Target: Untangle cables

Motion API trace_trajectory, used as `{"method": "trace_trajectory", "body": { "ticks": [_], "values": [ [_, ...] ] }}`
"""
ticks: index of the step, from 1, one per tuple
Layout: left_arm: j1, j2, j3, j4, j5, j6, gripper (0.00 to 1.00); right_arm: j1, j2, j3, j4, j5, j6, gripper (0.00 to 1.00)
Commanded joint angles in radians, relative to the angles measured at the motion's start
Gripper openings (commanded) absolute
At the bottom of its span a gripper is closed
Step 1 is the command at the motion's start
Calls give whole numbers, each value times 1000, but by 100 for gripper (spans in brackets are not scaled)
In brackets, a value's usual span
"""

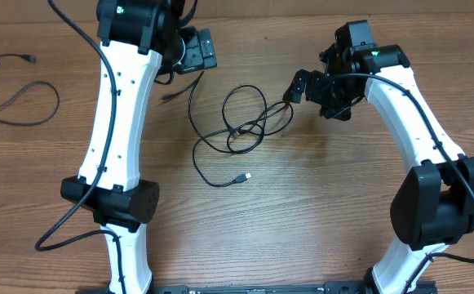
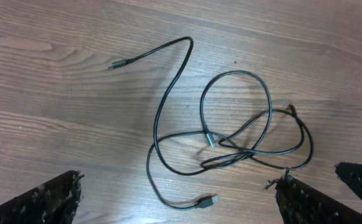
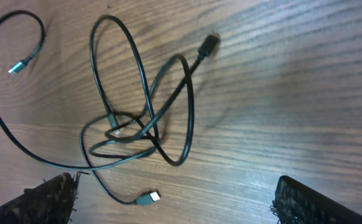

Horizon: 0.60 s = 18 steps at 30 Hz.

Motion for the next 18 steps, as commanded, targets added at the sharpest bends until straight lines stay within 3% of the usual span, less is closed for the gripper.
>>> {"method": "trace_trajectory", "body": {
  "ticks": [1, 10, 18],
  "values": [
    [-14, -28, 23, -12, 8, 54, 100, 0, 4, -9, -17, 17, -10, 100],
    [-130, -183, 23, -23, -52, 95, 91, -3, 2, -9, -130, 35, -42, 100],
    [-373, -365, -5, -23, -311, 89, 99, -3, -74, -9, -283, 119, -57, 97]
  ]
}}
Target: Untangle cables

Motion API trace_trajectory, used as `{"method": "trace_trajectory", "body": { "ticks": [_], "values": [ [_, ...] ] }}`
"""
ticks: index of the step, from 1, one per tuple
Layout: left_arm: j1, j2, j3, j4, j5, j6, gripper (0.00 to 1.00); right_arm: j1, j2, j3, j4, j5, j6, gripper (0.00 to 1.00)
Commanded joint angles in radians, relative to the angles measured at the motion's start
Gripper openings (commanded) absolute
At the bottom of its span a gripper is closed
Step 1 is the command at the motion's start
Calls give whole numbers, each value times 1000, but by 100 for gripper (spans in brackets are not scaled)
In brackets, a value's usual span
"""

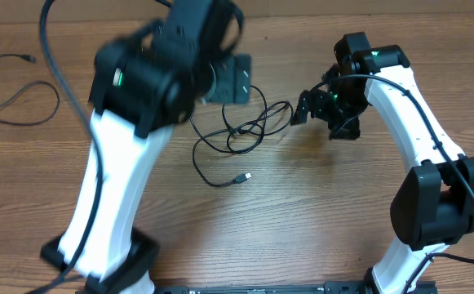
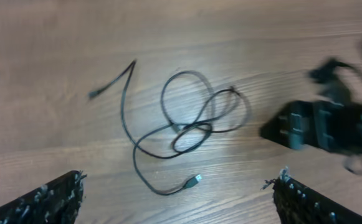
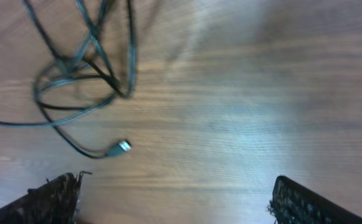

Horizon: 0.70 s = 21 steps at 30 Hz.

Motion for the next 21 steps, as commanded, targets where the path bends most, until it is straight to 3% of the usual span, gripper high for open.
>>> {"method": "trace_trajectory", "body": {
  "ticks": [1, 4, 8, 12, 15, 19, 21],
  "values": [
    [-93, -113, -26, -5, -187, 2, 100, -3, -89, -6, -46, 88, -15, 96],
    [-113, -213, -170, -5, -226, -71, 100, -3, -168, -6, -79, 141, -14, 100],
    [-89, -352, -492, 5, -322, -269, 99, -3, -294, -6, -66, 197, -11, 100],
    [-87, -428, -841, 162, -336, -433, 100, -3, -401, -6, -22, 264, -11, 100],
    [-87, -415, -1039, 304, -279, -454, 89, -3, -448, -6, 4, 285, -11, 100],
    [-87, -352, -1236, 516, -197, -453, 88, -3, -466, -6, 26, 285, -11, 100],
    [-87, -306, -1284, 586, -188, -448, 80, -3, -464, -6, 32, 289, -11, 100]
  ]
}}
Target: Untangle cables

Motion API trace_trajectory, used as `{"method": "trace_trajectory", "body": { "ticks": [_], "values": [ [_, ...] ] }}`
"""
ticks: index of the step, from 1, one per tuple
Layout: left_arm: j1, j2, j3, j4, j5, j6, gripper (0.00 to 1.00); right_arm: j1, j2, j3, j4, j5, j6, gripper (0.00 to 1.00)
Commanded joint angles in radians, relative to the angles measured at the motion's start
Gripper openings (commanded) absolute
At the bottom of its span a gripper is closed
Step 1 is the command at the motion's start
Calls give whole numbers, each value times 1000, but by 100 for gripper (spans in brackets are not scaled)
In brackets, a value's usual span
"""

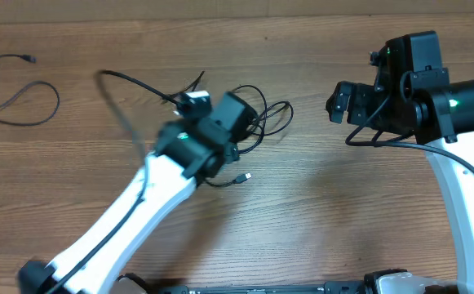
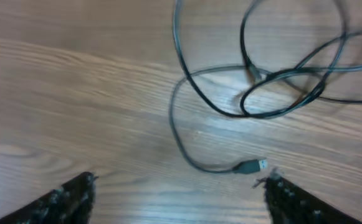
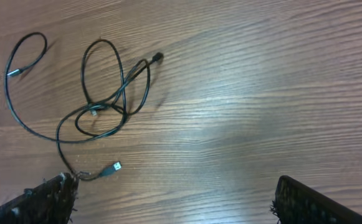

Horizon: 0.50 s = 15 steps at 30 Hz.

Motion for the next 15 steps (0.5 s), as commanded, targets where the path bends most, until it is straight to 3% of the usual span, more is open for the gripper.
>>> {"method": "trace_trajectory", "body": {
  "ticks": [1, 4, 15],
  "values": [
    [4, 68, -74, 66, 36, -23, 75, -2, 0, 3, 18, 28, -2, 100],
    [6, 150, -92, 106, 35, 31, 71, -2, 0, 3, 40, 29, -2, 100],
    [4, 454, -94, 352, 50, 44, 82, -2, 1, 3, 113, 47, -2, 100]
  ]
}}
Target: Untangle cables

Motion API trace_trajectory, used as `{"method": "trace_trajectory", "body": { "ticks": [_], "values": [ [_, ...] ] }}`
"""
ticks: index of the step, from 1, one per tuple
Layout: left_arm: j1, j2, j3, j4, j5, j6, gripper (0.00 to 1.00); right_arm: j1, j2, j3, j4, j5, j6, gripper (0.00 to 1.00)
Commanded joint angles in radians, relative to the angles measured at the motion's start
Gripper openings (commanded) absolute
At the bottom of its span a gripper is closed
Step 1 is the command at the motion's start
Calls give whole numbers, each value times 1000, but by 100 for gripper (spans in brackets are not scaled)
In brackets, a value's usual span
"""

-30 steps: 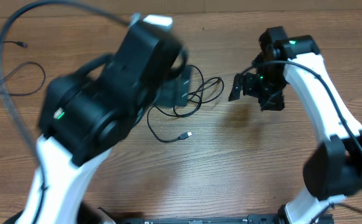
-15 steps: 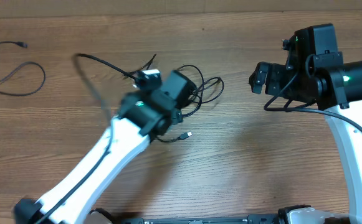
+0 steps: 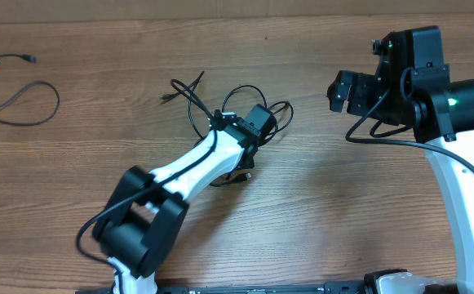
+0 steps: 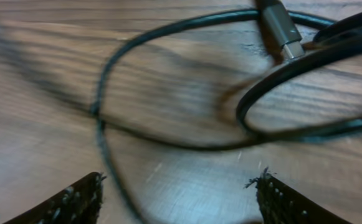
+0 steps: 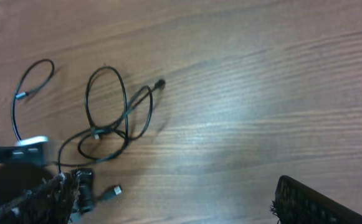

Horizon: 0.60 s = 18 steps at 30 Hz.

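A tangle of thin black cables (image 3: 238,110) lies on the wooden table, with one loose plug end (image 3: 165,97) at the back left. My left gripper (image 3: 250,137) is low over the tangle's front part. Up close, the left gripper (image 4: 177,180) is open, and a blurred strand (image 4: 103,134) runs down between its fingers (image 4: 75,199). A silver plug (image 4: 281,28) lies just ahead. My right gripper (image 3: 340,88) hangs high to the right, away from the cables. From there the right gripper (image 5: 171,180) is open and empty, and the tangle (image 5: 109,118) shows far below.
A separate black cable (image 3: 20,91) lies coiled at the table's far left. A USB plug (image 5: 111,191) on a free end rests in front of the tangle. The left arm (image 3: 183,171) stretches diagonally across the table's front middle.
My left gripper has dropped from above the tangle's front loop to just over the strands, still open. The right gripper has hardly moved. The cables lie as before.
First my left gripper was behind the tangle at the back left and my right gripper sat close to its right end. Then the left arm was over the tangle. Later the right gripper was high and off to the right, and now the left is low on the strands.
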Motion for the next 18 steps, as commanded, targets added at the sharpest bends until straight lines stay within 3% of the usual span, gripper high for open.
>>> {"method": "trace_trajectory", "body": {
  "ticks": [1, 4, 9, 16, 18],
  "values": [
    [5, 48, -8, 72, 3, 24, 83, -2, -2, 3, 23, 19, -2, 100],
    [5, 71, -8, 151, 0, 52, 83, -2, 0, 3, 42, 19, -2, 100],
    [5, 74, -8, 227, -3, 58, 72, -2, 12, 3, 56, 18, -2, 100],
    [6, 74, -8, 241, -29, 56, 76, -2, 24, 2, 56, 18, -1, 100],
    [6, 74, -8, 248, -33, 56, 67, -2, 24, 2, 56, 18, -1, 100]
  ]
}}
